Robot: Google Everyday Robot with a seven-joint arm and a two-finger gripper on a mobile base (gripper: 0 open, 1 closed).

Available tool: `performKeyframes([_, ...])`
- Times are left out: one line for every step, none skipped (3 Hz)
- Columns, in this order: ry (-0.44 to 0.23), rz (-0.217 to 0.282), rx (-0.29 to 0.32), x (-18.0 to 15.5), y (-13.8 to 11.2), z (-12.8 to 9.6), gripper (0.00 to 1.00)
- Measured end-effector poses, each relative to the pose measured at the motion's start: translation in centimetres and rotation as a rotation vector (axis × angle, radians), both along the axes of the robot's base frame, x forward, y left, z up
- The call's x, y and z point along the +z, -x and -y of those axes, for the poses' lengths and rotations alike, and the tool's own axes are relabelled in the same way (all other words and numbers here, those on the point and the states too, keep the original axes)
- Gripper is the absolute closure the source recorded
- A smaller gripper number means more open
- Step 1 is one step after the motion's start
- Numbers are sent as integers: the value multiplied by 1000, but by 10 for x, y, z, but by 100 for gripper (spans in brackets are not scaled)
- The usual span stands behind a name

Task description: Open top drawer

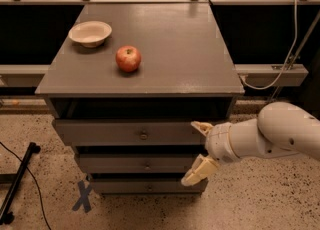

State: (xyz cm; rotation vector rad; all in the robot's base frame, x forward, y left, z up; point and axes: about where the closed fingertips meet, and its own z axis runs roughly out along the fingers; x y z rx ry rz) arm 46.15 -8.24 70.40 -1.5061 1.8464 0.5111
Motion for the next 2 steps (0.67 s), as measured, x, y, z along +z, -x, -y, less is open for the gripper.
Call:
performKeyframes([9, 31, -9, -10, -22, -1, 0])
performKeyframes([55, 71, -22, -21, -57, 3, 0])
